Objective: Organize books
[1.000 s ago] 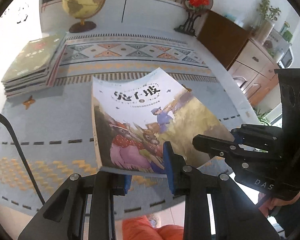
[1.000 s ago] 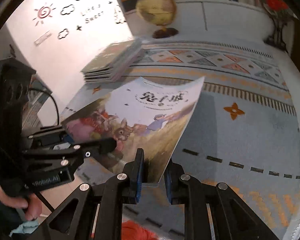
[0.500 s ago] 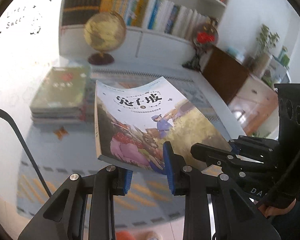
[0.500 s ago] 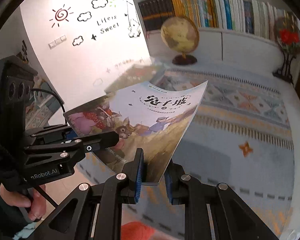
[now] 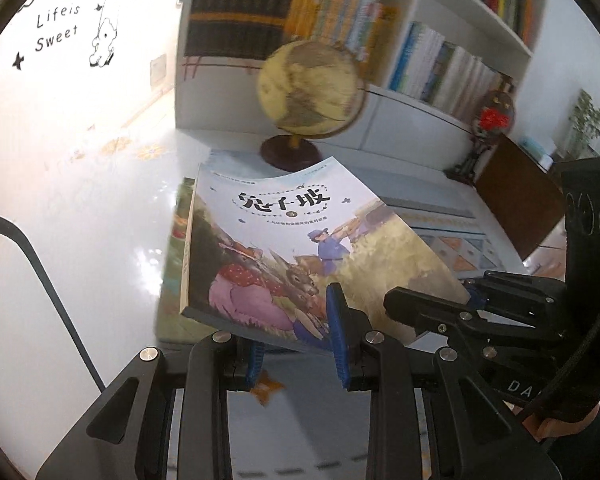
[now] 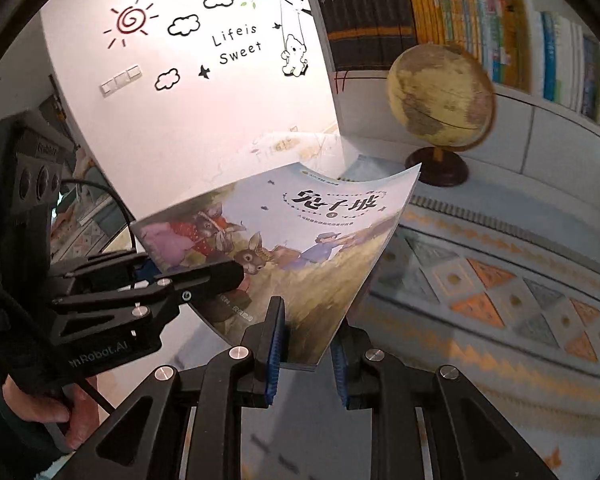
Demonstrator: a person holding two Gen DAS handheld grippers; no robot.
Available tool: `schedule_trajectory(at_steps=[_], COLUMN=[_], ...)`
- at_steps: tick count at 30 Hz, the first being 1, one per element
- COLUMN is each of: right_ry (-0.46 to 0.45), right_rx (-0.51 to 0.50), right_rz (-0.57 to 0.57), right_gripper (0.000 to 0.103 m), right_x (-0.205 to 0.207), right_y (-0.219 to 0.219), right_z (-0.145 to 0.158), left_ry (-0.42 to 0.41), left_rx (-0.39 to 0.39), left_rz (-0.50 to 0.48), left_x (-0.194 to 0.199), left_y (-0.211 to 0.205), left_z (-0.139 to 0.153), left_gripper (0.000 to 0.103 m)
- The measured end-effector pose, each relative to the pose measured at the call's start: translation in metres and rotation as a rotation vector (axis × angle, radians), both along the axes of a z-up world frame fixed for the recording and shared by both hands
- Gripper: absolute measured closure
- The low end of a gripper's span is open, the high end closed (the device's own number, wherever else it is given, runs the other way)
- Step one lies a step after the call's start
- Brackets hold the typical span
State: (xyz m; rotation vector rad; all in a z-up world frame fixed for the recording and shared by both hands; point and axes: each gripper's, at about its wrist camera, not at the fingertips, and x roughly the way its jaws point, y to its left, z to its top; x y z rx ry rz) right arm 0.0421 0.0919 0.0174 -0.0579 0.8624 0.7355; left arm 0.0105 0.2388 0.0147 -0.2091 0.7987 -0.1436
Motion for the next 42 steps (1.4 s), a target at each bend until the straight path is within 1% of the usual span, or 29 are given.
schedule_trajectory(at_steps=[5, 12, 15, 18, 21, 22, 25, 27, 29, 30, 33, 36, 39, 41, 42], right_ry=[0.038, 0.068, 0.081, 0.103, 0.147, 0.163, 0.18, 0.202, 0.216, 0.218, 0.233, 0.264, 0.291, 0.29, 0.283], right_rx=[-0.012, -0.019, -0.023, -0.012, -0.004, -0.007, -0.028, -0.032, -0.031, -0.032, -0.024, -0.036, -0.031, -0.035, -0.043], right_rz=[-0.014, -0.041, -0.055, -0.074, -0.097, -0.101, -0.103, -0.104, -0.104, -0.104, -0.104, -0.109, -0.123, -0.137, -0.144], right_gripper=[0.082, 0.082, 0.081, 0.081, 0.081, 0.081, 0.081, 0.081, 0.081, 0.08, 0.08, 0.076, 0.067, 0.047, 0.046], right_x=[0.033, 0.062, 0.068, 0.066, 0.067, 0.068, 0.067, 0.068, 0.069, 0.069, 0.071, 0.071, 0.068, 0.062, 0.057], right_y=[0.03, 0.05, 0.053, 0.05, 0.047, 0.047, 0.048, 0.048, 0.049, 0.049, 0.047, 0.046, 0.04, 0.033, 0.028], right_z=[-0.015, -0.031, -0.036, -0.04, -0.049, -0.053, -0.058, -0.062, -0.067, -0.068, -0.072, -0.077, -0.08, -0.078, -0.077], left_ry=[0.031, 0.061, 0.081, 0.121, 0.155, 0.17, 0.227, 0.273, 0.281, 0.28, 0.283, 0.285, 0.282, 0.285, 0.286], left_rx=[-0.02, -0.042, -0.057, -0.08, -0.099, -0.107, -0.143, -0.168, -0.199, -0.201, -0.177, -0.172, -0.166, -0.169, -0.169], left_rz=[-0.005, -0.02, -0.035, -0.052, -0.054, -0.049, -0.024, -0.006, 0.023, 0.033, 0.064, 0.08, 0.105, 0.114, 0.119], left_x=[0.034, 0.056, 0.063, 0.066, 0.068, 0.067, 0.065, 0.062, 0.057, 0.056, 0.049, 0.043, 0.032, 0.023, 0.021], left_y=[0.027, 0.047, 0.05, 0.05, 0.05, 0.051, 0.057, 0.063, 0.071, 0.073, 0.079, 0.082, 0.084, 0.084, 0.084], left_z=[-0.018, -0.035, -0.04, -0.049, -0.059, -0.062, -0.073, -0.08, -0.083, -0.084, -0.082, -0.082, -0.08, -0.082, -0.081], left_gripper=[0.078, 0.078, 0.078, 0.074, 0.073, 0.07, 0.066, 0.066, 0.066, 0.066, 0.066, 0.066, 0.066, 0.066, 0.066])
